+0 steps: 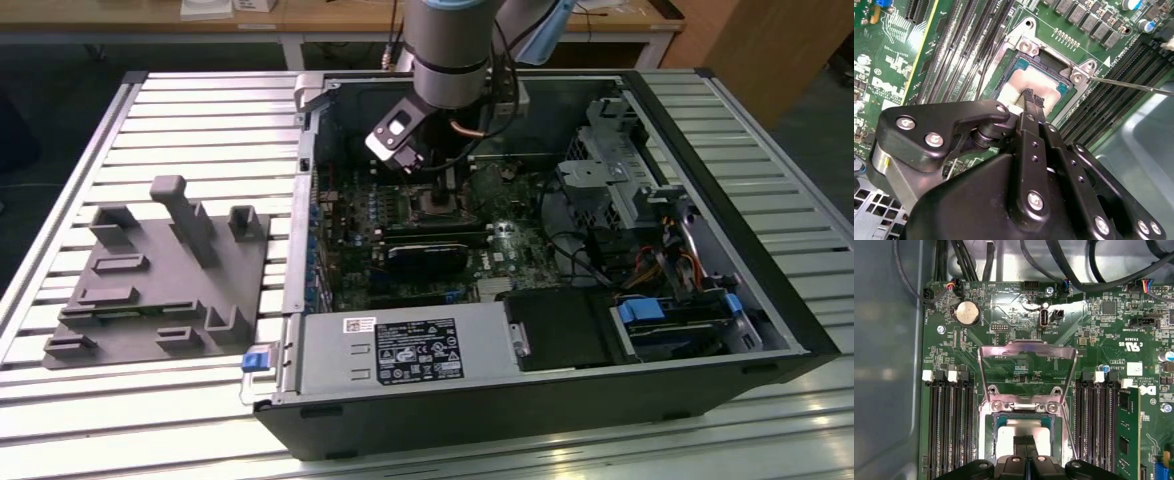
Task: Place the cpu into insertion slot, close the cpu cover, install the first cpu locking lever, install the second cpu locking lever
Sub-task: 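Place the cpu into insertion slot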
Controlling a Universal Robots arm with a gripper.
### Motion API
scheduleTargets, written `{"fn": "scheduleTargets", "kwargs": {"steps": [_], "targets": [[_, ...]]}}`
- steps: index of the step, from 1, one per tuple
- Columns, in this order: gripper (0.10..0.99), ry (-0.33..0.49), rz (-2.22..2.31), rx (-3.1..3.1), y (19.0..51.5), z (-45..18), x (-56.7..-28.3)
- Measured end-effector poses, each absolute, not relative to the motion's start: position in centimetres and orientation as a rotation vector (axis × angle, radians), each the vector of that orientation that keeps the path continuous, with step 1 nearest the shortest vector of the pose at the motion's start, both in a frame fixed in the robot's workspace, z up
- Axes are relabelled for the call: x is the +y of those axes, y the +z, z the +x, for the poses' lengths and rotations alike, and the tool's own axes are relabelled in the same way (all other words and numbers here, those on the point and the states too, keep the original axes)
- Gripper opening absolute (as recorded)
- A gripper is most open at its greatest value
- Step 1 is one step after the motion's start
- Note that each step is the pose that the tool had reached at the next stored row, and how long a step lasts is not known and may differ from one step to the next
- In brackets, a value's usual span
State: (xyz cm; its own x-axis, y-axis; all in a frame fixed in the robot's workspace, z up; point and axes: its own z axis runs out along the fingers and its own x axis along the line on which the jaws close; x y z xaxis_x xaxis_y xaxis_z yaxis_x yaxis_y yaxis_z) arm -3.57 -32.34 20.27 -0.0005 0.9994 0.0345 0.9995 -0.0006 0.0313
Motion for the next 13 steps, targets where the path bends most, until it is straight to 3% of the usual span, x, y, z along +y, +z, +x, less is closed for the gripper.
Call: {"fn": "scheduleTargets", "kwargs": {"steps": [13], "targets": [[0.106, -0.072, -2.219, -2.219, 19.9, -3.57, -32.35]]}}
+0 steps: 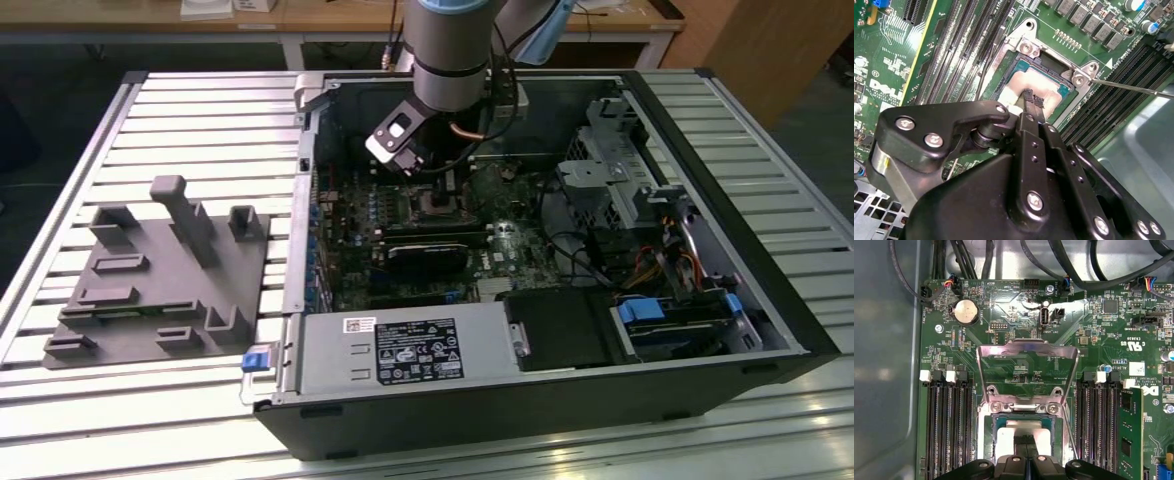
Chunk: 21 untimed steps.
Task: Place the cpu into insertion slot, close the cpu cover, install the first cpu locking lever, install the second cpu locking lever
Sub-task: 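Place the cpu into insertion slot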
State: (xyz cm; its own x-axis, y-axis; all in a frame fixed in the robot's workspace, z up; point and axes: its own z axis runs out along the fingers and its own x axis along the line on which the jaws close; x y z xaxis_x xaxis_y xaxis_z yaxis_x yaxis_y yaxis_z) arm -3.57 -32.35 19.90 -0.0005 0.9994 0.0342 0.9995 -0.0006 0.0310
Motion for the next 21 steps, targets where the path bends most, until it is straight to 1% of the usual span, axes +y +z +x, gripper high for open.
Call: {"fn": "scheduleTargets", "kwargs": {"steps": [8, 21], "targets": [[0.106, -0.075, -2.219, -2.219, 20.0, -3.6, -32.3], [0.106, -0.073, -2.22, -2.22, 21.9, -3.6, -32.3]]}}
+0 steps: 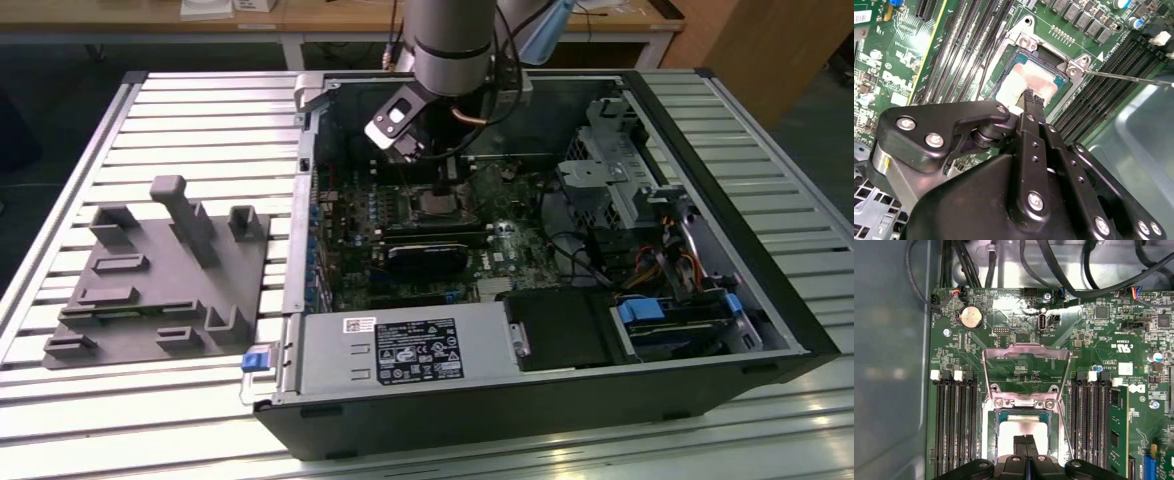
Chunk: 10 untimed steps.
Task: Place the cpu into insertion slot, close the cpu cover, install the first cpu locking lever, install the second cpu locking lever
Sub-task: 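Place the cpu into insertion slot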
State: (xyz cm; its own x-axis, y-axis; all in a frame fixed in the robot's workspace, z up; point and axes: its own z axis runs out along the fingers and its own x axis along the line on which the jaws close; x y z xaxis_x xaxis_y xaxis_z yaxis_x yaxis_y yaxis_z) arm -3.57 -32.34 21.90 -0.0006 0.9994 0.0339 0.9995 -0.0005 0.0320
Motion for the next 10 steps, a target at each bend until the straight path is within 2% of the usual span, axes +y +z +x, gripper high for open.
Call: {"fn": "scheduleTargets", "kwargs": {"steps": [10], "targets": [[0.106, -0.074, -2.22, -2.22, 23.4, -3.6, -32.3]]}}
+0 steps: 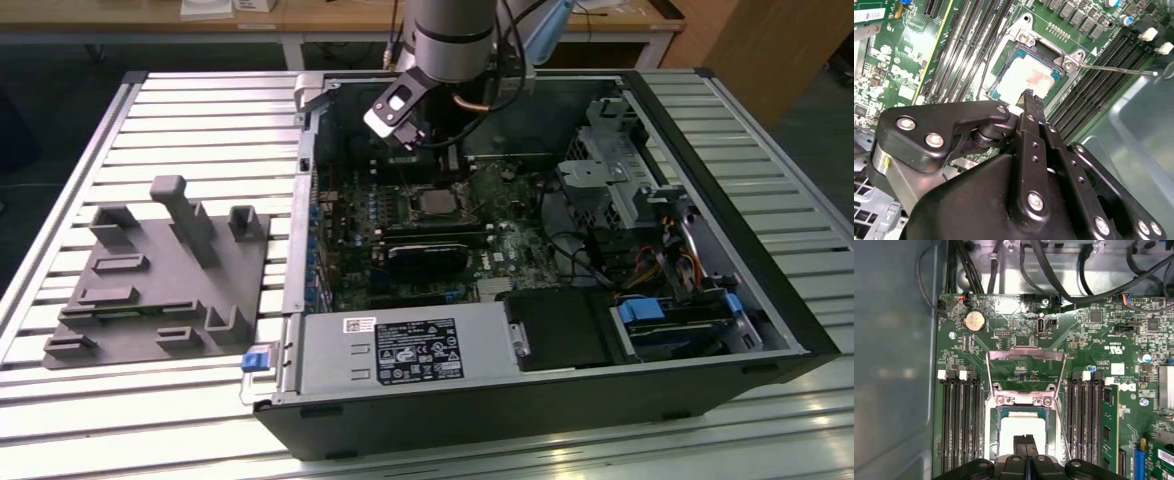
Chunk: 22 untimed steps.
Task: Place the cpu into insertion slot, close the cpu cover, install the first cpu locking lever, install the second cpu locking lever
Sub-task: 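Place the cpu into insertion slot, then close the cpu cover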
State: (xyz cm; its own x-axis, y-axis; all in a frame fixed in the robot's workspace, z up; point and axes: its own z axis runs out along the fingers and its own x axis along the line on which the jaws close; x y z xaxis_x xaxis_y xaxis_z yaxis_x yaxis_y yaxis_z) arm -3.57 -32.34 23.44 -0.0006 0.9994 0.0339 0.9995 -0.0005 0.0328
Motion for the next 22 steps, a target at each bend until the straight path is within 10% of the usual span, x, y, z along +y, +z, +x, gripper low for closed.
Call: {"fn": "scheduleTargets", "kwargs": {"steps": [22], "targets": [[0.106, -0.075, -2.221, -2.221, 25.9, -3.6, -32.3]]}}
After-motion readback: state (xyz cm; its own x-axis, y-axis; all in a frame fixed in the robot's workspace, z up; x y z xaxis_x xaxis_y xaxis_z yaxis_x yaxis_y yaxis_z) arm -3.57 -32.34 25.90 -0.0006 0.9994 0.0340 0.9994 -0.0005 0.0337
